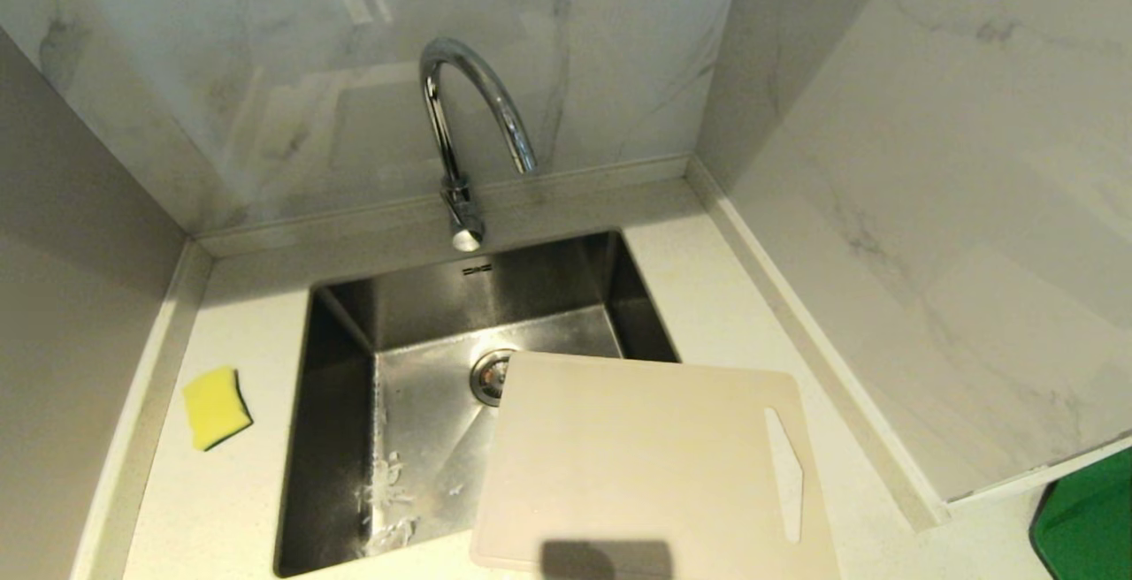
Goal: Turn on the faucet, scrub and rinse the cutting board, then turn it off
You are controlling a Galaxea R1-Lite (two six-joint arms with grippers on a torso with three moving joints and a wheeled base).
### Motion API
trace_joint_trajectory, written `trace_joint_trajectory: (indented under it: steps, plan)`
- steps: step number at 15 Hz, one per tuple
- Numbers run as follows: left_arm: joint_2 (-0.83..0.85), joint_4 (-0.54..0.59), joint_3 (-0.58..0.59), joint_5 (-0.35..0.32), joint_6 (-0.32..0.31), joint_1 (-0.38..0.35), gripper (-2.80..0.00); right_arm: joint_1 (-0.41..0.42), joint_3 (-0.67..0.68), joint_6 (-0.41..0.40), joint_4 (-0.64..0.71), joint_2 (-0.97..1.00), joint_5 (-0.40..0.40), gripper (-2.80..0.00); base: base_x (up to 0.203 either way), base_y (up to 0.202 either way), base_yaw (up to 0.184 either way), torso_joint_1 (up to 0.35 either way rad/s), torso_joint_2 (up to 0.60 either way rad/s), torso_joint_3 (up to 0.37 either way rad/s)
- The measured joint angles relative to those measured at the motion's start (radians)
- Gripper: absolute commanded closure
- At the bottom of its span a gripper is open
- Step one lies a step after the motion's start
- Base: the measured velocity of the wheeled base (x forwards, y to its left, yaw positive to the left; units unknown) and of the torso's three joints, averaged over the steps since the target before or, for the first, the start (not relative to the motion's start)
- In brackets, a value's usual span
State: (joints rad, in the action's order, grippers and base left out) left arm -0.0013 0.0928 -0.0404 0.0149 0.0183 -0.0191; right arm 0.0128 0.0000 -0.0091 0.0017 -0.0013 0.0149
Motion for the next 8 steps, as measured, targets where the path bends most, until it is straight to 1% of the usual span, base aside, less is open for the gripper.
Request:
trace_joint_trajectory:
  steps: [8]
  plan:
    - [0.0,0.0,0.0,0.0,0.0,0.0,0.0,0.0,0.0,0.002,0.0,0.0,-0.001,0.0,0.0,0.0,0.0,0.0,0.0,0.0]
